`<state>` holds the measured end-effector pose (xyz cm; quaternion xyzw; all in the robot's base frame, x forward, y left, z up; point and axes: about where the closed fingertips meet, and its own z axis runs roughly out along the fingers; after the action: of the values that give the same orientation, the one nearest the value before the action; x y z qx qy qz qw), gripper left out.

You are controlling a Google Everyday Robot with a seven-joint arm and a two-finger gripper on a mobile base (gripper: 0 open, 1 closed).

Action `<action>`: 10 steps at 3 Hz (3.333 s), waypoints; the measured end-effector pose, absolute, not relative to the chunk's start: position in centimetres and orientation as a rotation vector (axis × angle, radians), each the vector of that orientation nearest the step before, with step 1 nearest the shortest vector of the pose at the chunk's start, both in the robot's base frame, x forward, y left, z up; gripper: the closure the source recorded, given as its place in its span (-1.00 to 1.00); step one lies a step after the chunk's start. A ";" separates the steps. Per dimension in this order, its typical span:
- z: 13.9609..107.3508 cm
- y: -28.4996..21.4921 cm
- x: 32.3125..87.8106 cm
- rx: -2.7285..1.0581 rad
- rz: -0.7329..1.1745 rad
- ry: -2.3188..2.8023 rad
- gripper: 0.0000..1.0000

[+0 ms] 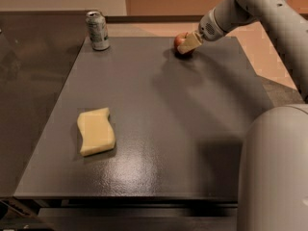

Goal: Move apple near sponge

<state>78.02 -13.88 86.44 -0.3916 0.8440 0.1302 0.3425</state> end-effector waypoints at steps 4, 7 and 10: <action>92.7 -10.9 67.7 -1.332 0.511 2.061 1.00; 94.5 -4.3 53.6 -1.665 0.695 1.774 1.00; 90.0 1.6 50.5 -1.784 0.774 1.714 1.00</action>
Offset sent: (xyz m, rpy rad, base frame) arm -0.0488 0.0084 0.0558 -0.0159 -0.0179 0.1412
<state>50.53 1.60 89.98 -0.6625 0.6364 0.2874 0.2711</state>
